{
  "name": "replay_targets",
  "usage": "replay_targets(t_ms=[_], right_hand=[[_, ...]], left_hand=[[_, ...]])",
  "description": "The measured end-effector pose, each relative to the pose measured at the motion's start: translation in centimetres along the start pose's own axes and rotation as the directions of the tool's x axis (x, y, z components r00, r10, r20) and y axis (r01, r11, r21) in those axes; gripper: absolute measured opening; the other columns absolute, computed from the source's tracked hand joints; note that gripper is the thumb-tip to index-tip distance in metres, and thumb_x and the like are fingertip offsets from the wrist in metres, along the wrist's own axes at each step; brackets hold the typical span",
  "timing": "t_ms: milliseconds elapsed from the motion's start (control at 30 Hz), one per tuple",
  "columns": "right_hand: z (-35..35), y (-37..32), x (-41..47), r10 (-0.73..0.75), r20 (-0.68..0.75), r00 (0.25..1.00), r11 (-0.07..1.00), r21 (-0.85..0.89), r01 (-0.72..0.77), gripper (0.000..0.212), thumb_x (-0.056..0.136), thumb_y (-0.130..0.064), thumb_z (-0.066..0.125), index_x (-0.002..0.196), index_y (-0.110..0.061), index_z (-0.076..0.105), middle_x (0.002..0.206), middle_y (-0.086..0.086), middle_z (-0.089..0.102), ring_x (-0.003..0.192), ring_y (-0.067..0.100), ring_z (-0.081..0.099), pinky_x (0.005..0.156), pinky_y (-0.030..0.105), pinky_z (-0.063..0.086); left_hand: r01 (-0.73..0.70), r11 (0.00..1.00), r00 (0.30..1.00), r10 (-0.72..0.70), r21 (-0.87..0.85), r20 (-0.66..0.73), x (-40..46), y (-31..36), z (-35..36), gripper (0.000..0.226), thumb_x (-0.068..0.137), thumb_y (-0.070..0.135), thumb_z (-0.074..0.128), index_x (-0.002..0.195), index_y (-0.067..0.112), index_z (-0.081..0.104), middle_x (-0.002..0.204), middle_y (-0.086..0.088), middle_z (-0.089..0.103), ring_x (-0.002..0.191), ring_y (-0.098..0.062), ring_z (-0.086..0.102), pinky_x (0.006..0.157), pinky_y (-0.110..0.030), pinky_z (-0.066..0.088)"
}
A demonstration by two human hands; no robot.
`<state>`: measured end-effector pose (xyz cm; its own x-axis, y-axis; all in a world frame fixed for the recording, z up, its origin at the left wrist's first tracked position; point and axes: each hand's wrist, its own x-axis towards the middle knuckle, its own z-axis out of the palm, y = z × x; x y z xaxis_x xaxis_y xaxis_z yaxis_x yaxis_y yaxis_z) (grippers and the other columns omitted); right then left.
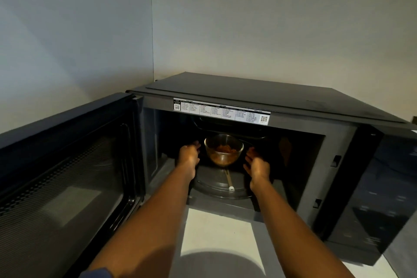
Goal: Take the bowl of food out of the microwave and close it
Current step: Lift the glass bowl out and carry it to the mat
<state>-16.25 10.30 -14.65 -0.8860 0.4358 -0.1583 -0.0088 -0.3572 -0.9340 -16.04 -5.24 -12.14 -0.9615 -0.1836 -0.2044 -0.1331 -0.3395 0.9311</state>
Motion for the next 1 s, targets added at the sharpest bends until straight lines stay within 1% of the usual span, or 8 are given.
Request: replay_targets(t_ms=[67, 167, 333, 500, 633, 800, 900, 1000], right_hand=[[0.3, 0.1, 0.5, 0.023, 0.038, 0.999, 0.999, -0.044, -0.021, 0.031, 0.091, -0.024, 0.048, 0.115, -0.006, 0.056, 0.126, 0.017, 0.056, 0.114, 0.030, 0.052, 0.098, 0.041, 0.042], [0.9, 0.1, 1.2, 0.011, 0.118, 0.993, 0.992, -0.128, 0.005, 0.044, 0.091, -0.038, 0.045, 0.122, -0.009, 0.050, 0.130, 0.016, 0.053, 0.117, 0.031, 0.049, 0.100, 0.041, 0.040], [1.9, 0.0, 2.2, 0.024, 0.190, 0.981, 0.984, -0.177, 0.010, 0.050, 0.092, -0.045, 0.036, 0.123, -0.008, 0.051, 0.131, 0.017, 0.053, 0.120, 0.032, 0.048, 0.104, 0.042, 0.039], [2.5, 0.8, 2.2, 0.008, 0.198, 0.980, 0.982, -0.186, 0.030, 0.035, 0.095, -0.026, 0.038, 0.120, -0.007, 0.052, 0.129, 0.019, 0.053, 0.117, 0.033, 0.049, 0.101, 0.040, 0.039], [2.8, 1.3, 1.9, -0.005, 0.198, 0.980, 0.972, -0.228, 0.051, 0.031, 0.093, -0.011, 0.041, 0.121, -0.002, 0.050, 0.128, 0.023, 0.053, 0.112, 0.034, 0.051, 0.094, 0.038, 0.042], [2.8, 1.2, 1.2, -0.071, 0.147, 0.987, 0.950, -0.292, 0.112, 0.030, 0.093, -0.012, 0.042, 0.117, 0.000, 0.053, 0.123, 0.024, 0.057, 0.111, 0.037, 0.053, 0.096, 0.041, 0.044], [2.4, 0.6, 0.0, -0.083, 0.106, 0.991, 0.948, -0.297, 0.112, 0.028, 0.093, -0.018, 0.042, 0.112, -0.002, 0.056, 0.116, 0.021, 0.060, 0.101, 0.031, 0.056, 0.085, 0.035, 0.046], [2.2, 0.3, -0.6, -0.124, 0.060, 0.990, 0.934, -0.329, 0.137, 0.029, 0.092, -0.019, 0.044, 0.108, 0.000, 0.059, 0.114, 0.023, 0.061, 0.102, 0.034, 0.057, 0.084, 0.036, 0.048]], left_hand=[[0.002, 1.000, 1.000, -0.002, -0.001, 0.008, 0.7, -0.1, 0.5, 0.039, 0.099, 0.005, 0.030, 0.135, 0.003, 0.044, 0.134, -0.012, 0.055, 0.126, -0.024, 0.049, 0.104, -0.037, 0.038], [0.007, 1.000, 1.000, -0.007, 0.027, -0.009, 1.8, -0.2, 1.1, 0.038, 0.099, 0.013, 0.037, 0.134, 0.003, 0.048, 0.091, -0.003, 0.060, 0.081, -0.015, 0.054, 0.084, -0.033, 0.041], [-0.011, 0.997, 0.999, 0.008, 0.072, 0.039, 2.7, -0.6, 1.8, 0.036, 0.097, 0.016, 0.043, 0.129, 0.001, 0.051, 0.116, -0.016, 0.059, 0.100, -0.023, 0.049, 0.079, -0.031, 0.048], [-0.035, 0.990, 0.998, 0.027, 0.137, 0.063, 3.1, -1.1, 2.2, 0.035, 0.097, 0.015, 0.041, 0.129, 0.003, 0.051, 0.133, -0.020, 0.054, 0.122, -0.034, 0.050, 0.105, -0.042, 0.041], [-0.033, 0.988, 0.998, 0.025, 0.153, 0.052, 2.9, -1.5, 2.4, 0.033, 0.098, 0.012, 0.039, 0.127, 0.003, 0.052, 0.133, -0.020, 0.055, 0.122, -0.034, 0.050, 0.106, -0.041, 0.041], [-0.028, 0.987, 0.999, 0.022, 0.159, 0.037, 2.7, -1.7, 2.3, 0.033, 0.098, 0.007, 0.034, 0.125, 0.003, 0.054, 0.128, -0.019, 0.059, 0.116, -0.031, 0.055, 0.100, -0.036, 0.044], [-0.044, 0.984, 0.999, 0.039, 0.171, 0.031, 1.4, -1.2, 1.7, 0.036, 0.096, 0.002, 0.031, 0.125, 0.000, 0.054, 0.120, -0.019, 0.061, 0.107, -0.029, 0.056, 0.098, -0.037, 0.045], [-0.072, 0.985, 0.997, 0.069, 0.160, 0.025, 0.6, -1.0, 1.7, 0.037, 0.095, 0.001, 0.032, 0.125, 0.002, 0.054, 0.127, -0.021, 0.059, 0.110, -0.030, 0.056, 0.092, -0.035, 0.044]])
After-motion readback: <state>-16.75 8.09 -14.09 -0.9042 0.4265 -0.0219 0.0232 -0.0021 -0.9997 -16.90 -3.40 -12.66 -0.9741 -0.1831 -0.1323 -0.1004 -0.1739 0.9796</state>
